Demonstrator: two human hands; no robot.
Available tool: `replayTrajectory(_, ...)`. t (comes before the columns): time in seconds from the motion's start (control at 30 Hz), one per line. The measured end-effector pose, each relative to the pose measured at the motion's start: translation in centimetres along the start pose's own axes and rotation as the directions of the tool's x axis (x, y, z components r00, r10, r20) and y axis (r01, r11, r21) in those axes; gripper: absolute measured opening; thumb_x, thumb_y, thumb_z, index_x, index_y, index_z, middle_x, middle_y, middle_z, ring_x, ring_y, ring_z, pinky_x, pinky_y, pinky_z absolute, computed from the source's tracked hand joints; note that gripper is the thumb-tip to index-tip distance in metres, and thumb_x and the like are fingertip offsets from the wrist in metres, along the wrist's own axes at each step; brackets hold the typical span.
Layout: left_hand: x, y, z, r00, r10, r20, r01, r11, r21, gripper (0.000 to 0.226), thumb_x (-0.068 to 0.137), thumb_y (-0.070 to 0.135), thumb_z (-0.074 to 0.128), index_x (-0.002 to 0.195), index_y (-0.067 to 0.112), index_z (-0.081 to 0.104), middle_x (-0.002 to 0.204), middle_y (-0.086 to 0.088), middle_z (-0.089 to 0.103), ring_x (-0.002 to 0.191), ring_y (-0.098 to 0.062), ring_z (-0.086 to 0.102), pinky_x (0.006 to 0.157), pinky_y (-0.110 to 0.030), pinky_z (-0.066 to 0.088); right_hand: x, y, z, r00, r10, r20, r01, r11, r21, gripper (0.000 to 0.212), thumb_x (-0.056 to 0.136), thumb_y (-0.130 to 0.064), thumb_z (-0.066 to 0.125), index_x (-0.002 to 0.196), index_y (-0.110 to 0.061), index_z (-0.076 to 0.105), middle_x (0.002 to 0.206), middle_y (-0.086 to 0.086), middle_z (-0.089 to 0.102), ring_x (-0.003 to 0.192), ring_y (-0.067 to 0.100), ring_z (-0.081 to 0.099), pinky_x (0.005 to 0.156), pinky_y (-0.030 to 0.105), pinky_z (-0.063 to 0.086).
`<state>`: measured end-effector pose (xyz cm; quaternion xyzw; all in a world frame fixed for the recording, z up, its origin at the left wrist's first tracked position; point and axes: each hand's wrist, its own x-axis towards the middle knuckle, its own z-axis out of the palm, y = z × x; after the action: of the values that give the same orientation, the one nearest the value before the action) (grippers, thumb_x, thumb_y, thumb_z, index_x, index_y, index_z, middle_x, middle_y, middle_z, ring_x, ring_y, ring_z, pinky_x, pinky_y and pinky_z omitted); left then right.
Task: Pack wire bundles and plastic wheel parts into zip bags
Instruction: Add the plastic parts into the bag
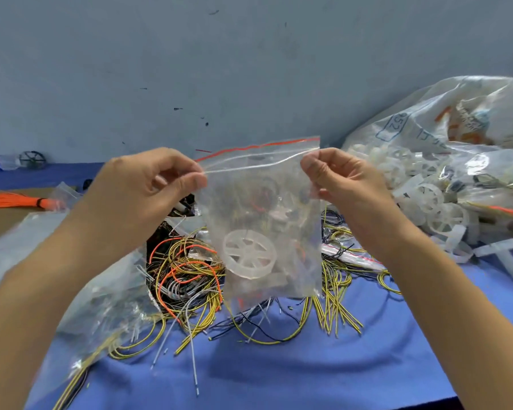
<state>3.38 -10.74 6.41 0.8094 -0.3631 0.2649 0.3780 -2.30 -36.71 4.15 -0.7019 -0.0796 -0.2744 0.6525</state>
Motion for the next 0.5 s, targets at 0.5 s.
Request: replayTrajectory(0.5, 0.3, -0.5, -0.1, 0.994, -0.095, 0.057, 0.111, 0.836, -0.538, 0.016, 0.080, 0.023, 0.067, 0.095, 0.030, 0.070, 0.078, 0.005, 0.065, 0.069, -0.007, 0.059, 0.074, -0.017, 0.049, -0.1, 0.8, -2.1, 0.996, 0.023, 0.085, -0.043, 0.969, 0.244, 0.016, 0.084, -0.032, 0.069, 0.092, -0.023, 0.079, 0.079, -0.013, 0.070, 0.070, 0.002, 0.062, 0.071, 0.020, 0.054)
